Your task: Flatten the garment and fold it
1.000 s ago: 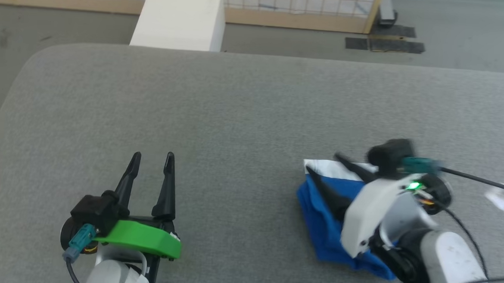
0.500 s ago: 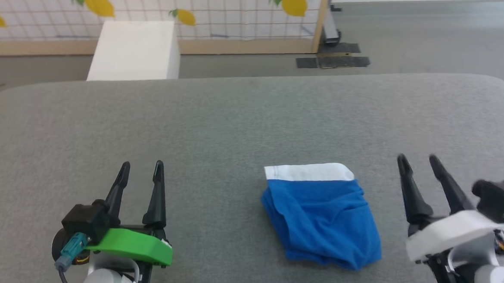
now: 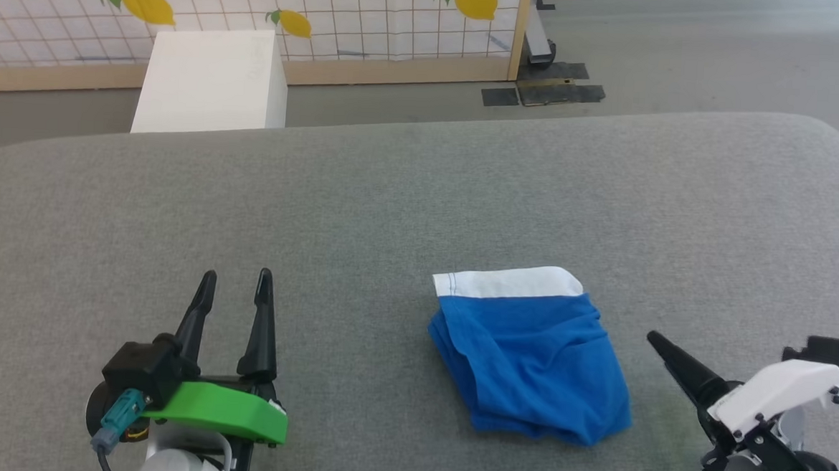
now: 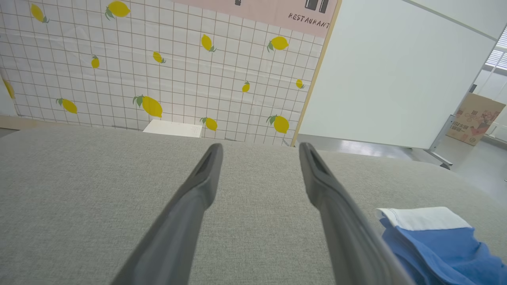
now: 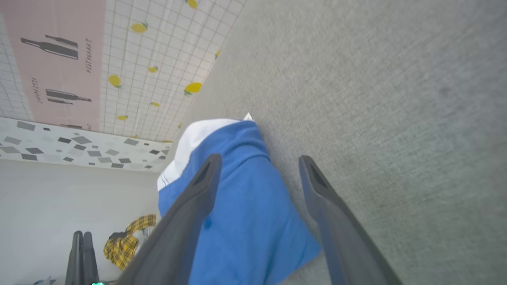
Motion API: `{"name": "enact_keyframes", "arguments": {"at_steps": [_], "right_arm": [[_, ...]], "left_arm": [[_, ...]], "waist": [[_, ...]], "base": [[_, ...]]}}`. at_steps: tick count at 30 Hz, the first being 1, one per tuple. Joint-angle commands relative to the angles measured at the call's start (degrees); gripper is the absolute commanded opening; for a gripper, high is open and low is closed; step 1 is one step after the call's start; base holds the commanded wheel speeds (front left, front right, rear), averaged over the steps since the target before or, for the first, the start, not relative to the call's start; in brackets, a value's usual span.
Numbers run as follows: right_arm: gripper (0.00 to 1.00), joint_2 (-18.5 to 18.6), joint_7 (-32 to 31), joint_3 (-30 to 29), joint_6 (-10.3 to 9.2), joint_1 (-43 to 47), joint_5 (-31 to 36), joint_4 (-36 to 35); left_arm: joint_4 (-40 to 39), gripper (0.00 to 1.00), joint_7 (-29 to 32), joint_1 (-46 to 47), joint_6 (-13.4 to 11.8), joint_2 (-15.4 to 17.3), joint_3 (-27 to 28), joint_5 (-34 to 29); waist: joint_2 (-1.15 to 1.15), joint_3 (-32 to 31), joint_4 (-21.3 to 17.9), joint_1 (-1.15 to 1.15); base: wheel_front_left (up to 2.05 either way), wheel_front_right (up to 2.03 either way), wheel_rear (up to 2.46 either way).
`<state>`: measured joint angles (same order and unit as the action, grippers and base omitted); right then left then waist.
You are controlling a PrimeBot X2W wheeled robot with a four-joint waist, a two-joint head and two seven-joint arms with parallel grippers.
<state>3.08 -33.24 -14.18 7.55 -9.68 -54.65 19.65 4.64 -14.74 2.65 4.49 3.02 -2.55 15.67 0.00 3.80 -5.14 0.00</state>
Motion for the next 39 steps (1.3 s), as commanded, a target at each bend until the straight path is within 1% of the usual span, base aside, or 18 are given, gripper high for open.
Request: {"name": "enact_keyframes", "arguments": {"at_steps": [1, 3, 7, 10, 15, 16, 17, 18, 19, 20, 24, 28, 31, 34, 39], "right_arm": [[1.00, -0.1, -2.4, -0.6, -0.06, -2.0, -0.5, 1.9], [1.00, -0.2, -6.4, -0.6, -0.06, -3.9, 0.1, 4.5], [1.00, -0.2, -12.5, 0.0, -0.06, -6.6, 3.0, 7.9], [1.00, -0.2, -15.1, 0.6, -0.06, -8.1, 4.3, 9.4], [1.00, -0.2, -17.6, 4.1, -0.06, -9.9, 5.1, 10.4], [0.95, -0.2, -17.6, 4.8, -0.06, -10.1, 5.2, 10.4], [0.55, -0.2, -17.8, 5.7, -0.06, -10.3, 5.4, 10.4], [0.38, -0.2, -17.8, 6.4, -0.06, -10.4, 5.7, 10.2], [0.15, -0.2, -17.7, 7.2, -0.06, -10.5, 6.3, 9.7], [0.00, -0.2, -17.6, 7.9, -0.06, -10.6, 6.8, 9.3], [0.00, 0.0, -17.8, 10.8, -0.06, -10.7, 9.6, 6.4], [0.00, 2.4, -18.2, 15.9, -0.06, -11.5, 14.0, 2.5], [0.00, 6.6, -17.7, 21.5, -0.06, -13.1, 20.1, 0.1], [0.00, 10.7, -16.4, 26.5, -0.06, -16.0, 25.5, -1.1], [0.00, 16.1, -13.4, 31.8, -0.06, -21.1, 31.3, 0.4]], "left_arm": [[-0.3, 1.00, -0.3, -0.1, 0.1, -0.1, -0.1, -0.3], [-0.2, 1.00, -0.3, 0.2, 0.1, -0.1, -0.4, -0.3], [-0.4, 1.00, -0.3, 0.7, 0.0, -0.1, -0.8, -0.3], [-0.5, 1.00, -0.3, 1.1, -0.2, -0.1, -1.4, -0.2], [-0.4, 1.00, -0.3, 1.6, -0.3, -0.1, -1.8, 0.0], [-0.4, 1.00, -0.3, 1.7, -0.3, -0.1, -1.8, 0.1], [-0.4, 1.00, -0.3, 1.7, -0.4, -0.1, -2.0, 0.1], [-0.4, 1.00, -0.3, 1.8, -0.5, -0.1, -2.1, 0.1], [-0.5, 1.00, -0.3, 1.8, -0.6, -0.1, -2.2, 0.1], [-0.5, 1.00, -0.3, 1.8, -0.6, -0.1, -2.2, 0.1], [-0.7, 1.00, -0.3, 1.7, -0.7, -0.1, -1.7, 0.0], [-1.1, 1.00, -0.3, 1.9, -0.6, -0.1, -1.5, -0.3], [-1.7, 1.00, -0.3, 2.2, -0.8, -0.1, -1.8, -0.6], [-2.2, 1.00, -0.3, 2.9, -0.8, -0.1, -1.9, -1.3], [-2.6, 1.00, -0.3, 4.5, -0.3, -0.1, -2.4, -2.4]], "waist": [[0.00, 0.5, 0.6, 0.00], [0.00, 0.9, 1.2, 0.00], [0.00, 1.9, 2.3, 0.00], [0.00, 2.4, 3.2, 0.00], [0.00, 3.2, 4.7, 0.00], [0.00, 3.3, 4.9, 0.00], [0.00, 3.4, 5.1, 0.00], [0.00, 3.5, 5.2, 0.00], [0.00, 3.5, 5.4, 0.00], [0.00, 3.6, 5.4, 0.00], [0.00, 3.8, 4.7, 0.00], [0.00, 4.3, 2.4, 0.00], [0.00, 5.0, -0.5, 0.00], [0.00, 6.3, -4.2, 0.00], [0.00, 8.5, -10.3, 0.00]], "base": [[0.00, 0.00, 0.00], [0.00, 0.00, 0.00], [0.00, 0.00, 0.00], [0.00, 0.00, 0.00], [0.00, 0.00, 0.00], [0.00, 0.00, 0.00], [0.00, 0.00, 0.00], [0.00, 0.00, 0.00], [0.00, 0.00, 0.00], [0.00, 0.00, 0.00], [0.00, 0.00, 0.00], [0.00, 0.00, 0.00], [0.00, 0.00, 0.00], [0.00, 0.00, 0.00], [0.00, 0.00, 0.00]]}}
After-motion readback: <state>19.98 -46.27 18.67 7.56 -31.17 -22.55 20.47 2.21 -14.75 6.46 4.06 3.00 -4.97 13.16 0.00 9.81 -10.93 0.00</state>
